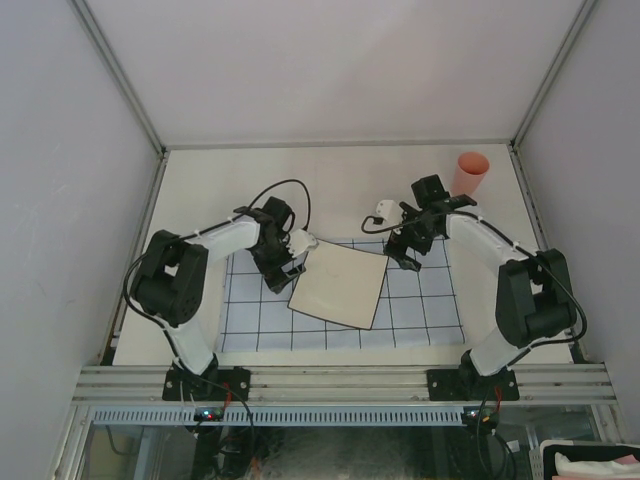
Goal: Set the dinner table for one person
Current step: Adjust the napkin at the center of the board.
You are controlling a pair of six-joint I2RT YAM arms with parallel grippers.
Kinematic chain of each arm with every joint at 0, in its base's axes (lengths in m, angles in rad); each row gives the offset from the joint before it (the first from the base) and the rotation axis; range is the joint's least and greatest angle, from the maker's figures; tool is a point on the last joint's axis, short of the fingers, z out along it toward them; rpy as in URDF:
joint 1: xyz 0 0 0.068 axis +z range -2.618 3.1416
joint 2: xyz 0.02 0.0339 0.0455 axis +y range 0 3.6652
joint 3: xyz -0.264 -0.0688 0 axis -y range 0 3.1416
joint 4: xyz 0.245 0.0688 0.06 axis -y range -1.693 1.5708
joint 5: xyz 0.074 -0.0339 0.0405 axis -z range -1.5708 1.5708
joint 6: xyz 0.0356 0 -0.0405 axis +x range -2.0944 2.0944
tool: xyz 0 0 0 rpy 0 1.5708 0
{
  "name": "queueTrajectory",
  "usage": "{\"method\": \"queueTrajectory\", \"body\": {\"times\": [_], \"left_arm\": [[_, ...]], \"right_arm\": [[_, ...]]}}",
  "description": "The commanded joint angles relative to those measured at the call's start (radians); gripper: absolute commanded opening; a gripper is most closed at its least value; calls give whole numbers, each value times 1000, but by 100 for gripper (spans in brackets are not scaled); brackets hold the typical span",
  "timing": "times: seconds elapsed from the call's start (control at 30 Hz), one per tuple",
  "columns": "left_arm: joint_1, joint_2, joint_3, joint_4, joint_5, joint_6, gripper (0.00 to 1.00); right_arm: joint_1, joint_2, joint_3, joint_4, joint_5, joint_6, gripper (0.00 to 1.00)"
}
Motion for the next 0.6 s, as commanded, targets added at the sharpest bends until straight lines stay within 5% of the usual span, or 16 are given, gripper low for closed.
{"method": "queueTrajectory", "body": {"times": [0.0,0.57], "left_arm": [[-8,17,-12,54,22,-15,100],[-14,111,56,83,-63,9,100]], "right_arm": [[-16,-80,4,-22,-15,11,100],[-54,-274,5,-69,-86,69,100]]}}
